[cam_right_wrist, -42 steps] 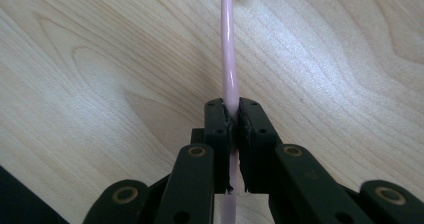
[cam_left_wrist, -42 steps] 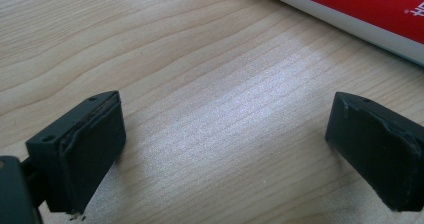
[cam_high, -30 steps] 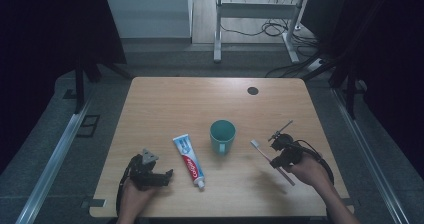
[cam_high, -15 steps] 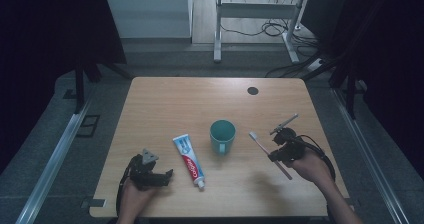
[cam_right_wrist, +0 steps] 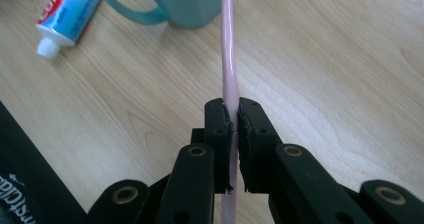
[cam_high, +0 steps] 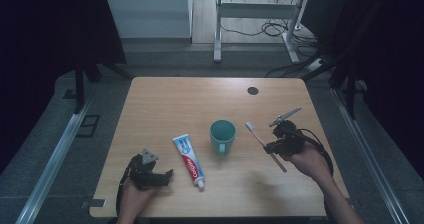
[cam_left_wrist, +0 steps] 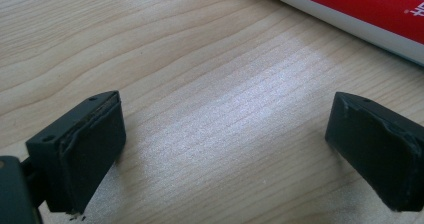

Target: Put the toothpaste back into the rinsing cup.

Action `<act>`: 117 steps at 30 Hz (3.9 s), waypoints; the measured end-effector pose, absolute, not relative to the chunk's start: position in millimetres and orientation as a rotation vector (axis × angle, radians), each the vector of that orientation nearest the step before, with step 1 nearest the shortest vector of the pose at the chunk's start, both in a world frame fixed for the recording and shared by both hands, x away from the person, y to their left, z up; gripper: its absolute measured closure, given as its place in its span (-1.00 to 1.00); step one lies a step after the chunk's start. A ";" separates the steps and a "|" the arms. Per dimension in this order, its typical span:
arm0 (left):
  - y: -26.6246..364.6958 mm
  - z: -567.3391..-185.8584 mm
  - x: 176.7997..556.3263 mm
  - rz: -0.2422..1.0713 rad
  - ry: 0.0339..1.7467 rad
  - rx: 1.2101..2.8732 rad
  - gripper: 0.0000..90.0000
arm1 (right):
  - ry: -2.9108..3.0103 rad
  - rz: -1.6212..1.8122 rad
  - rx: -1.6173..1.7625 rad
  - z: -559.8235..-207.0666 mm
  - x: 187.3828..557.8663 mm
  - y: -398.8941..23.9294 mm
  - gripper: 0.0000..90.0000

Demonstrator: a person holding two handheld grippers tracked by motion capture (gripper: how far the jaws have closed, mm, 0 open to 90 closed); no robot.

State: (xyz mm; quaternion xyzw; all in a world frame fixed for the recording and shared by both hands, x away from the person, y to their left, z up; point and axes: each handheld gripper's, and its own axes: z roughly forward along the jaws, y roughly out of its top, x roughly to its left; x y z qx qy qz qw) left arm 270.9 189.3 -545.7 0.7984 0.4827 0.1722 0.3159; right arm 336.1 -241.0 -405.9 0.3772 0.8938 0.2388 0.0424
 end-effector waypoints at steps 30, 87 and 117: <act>189.2 -545.8 271.1 0.449 1.267 2.107 -0.95 | 2.667 0.912 1.087 -391.1 356.5 -211.0 0.85; 189.5 -545.6 271.4 0.449 1.264 2.115 -0.96 | 2.496 1.184 0.993 -377.8 397.5 -130.1 0.85; 189.4 -545.6 271.4 0.446 1.264 2.113 -0.96 | 2.471 1.220 0.974 -411.0 402.4 -119.1 0.85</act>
